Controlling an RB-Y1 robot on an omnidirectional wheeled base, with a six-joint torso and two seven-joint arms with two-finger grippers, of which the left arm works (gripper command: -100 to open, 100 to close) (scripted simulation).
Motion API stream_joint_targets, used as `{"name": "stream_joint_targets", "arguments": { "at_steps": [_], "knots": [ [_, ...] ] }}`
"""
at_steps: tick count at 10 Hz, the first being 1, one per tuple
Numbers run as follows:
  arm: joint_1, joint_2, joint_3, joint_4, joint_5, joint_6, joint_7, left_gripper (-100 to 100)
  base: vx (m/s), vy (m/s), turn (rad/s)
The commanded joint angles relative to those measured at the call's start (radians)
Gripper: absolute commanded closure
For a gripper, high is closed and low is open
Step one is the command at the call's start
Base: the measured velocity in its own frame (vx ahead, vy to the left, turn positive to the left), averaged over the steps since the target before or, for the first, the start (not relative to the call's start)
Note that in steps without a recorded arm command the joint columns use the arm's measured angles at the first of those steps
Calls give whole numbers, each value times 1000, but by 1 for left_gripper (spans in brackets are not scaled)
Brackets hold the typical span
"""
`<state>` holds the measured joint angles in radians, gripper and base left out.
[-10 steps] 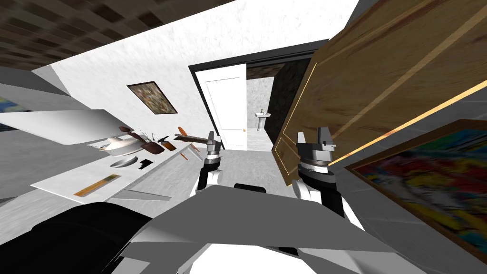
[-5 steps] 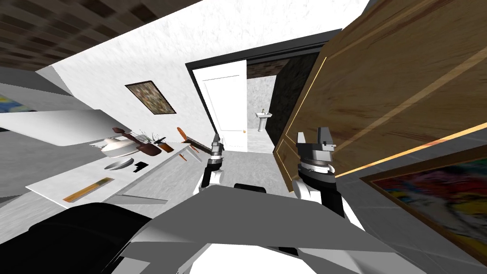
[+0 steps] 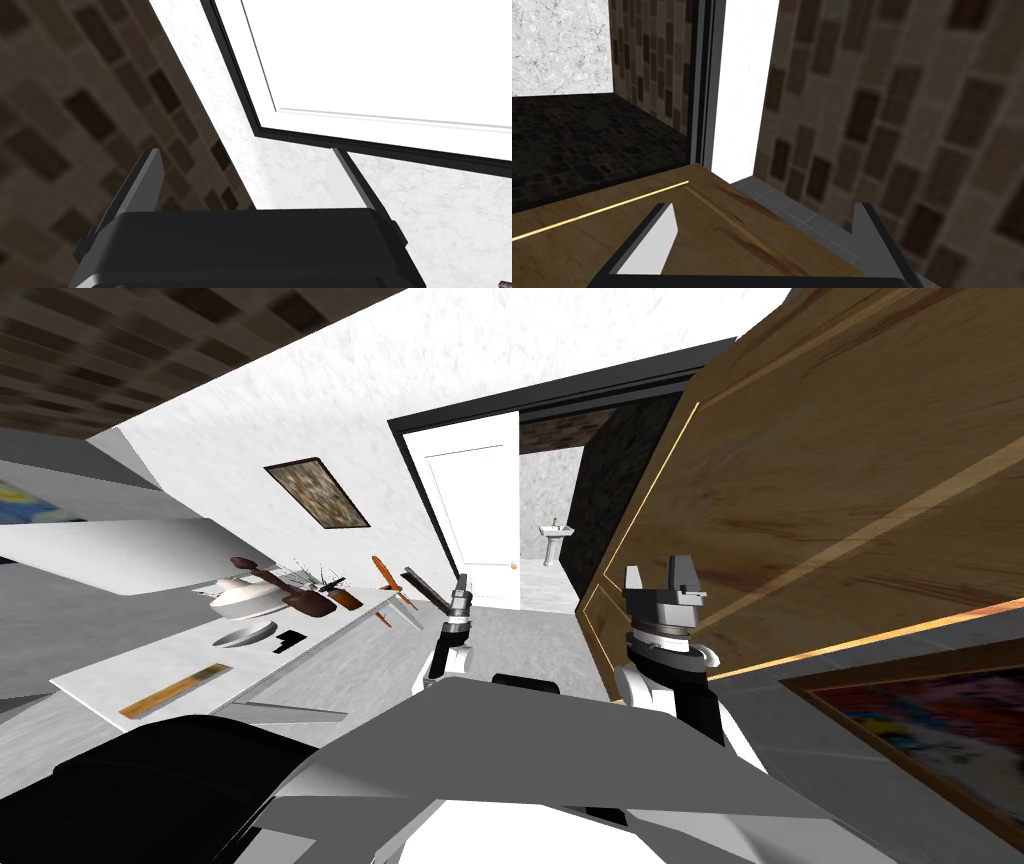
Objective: Pull the door open
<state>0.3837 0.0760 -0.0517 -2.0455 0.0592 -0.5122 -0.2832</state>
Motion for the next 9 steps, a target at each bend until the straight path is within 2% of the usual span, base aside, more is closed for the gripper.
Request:
{"name": "stream_joint_targets", "arguments": {
  "at_steps": [1, 3, 4, 9],
  "knots": [
    [-12, 8, 0, 38, -5, -13, -22, -100, 83, -47, 40],
    [-24, 17, -1, 77, -12, -26, -48, -100, 103, -36, 33],
    [-36, 26, -2, 121, -19, -40, -76, -100, 132, -48, 56],
    [-68, 49, -5, 231, -39, -76, -148, -100, 117, -42, 38]
  ]
}}
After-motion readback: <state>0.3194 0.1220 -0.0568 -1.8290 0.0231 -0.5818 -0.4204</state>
